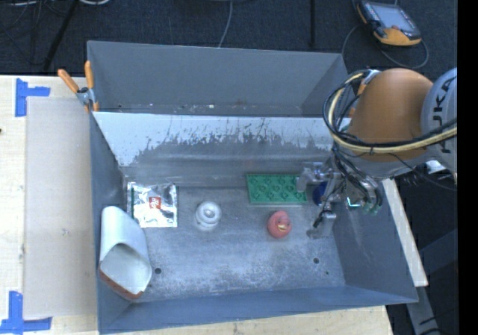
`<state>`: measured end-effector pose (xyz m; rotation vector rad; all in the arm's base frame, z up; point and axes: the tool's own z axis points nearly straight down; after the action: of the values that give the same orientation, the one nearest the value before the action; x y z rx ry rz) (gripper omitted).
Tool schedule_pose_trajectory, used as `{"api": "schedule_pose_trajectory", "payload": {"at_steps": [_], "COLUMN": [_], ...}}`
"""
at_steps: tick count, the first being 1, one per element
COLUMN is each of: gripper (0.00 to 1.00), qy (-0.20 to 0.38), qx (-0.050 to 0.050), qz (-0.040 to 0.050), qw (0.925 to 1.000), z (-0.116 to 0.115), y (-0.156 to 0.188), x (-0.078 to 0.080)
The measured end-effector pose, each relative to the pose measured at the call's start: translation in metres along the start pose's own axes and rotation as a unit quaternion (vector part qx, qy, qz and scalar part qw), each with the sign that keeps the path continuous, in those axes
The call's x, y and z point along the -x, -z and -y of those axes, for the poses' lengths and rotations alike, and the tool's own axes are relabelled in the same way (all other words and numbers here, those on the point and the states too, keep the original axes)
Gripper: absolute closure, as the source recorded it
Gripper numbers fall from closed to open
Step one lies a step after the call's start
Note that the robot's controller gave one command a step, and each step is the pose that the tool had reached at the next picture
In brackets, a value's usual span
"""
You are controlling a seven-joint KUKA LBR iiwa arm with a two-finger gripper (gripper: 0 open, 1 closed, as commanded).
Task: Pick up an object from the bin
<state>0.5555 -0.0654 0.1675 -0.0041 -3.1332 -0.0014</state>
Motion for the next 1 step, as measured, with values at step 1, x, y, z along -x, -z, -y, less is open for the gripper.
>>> {"api": "schedule_pose_trajectory", "payload": {"at_steps": [1], "gripper": [0.00], "qy": [-0.144], "qx": [0.000], "qz": [0.0025], "qw": [0.9896], "z": [-0.0080], "y": [-0.0997], "x": [0.0082]}}
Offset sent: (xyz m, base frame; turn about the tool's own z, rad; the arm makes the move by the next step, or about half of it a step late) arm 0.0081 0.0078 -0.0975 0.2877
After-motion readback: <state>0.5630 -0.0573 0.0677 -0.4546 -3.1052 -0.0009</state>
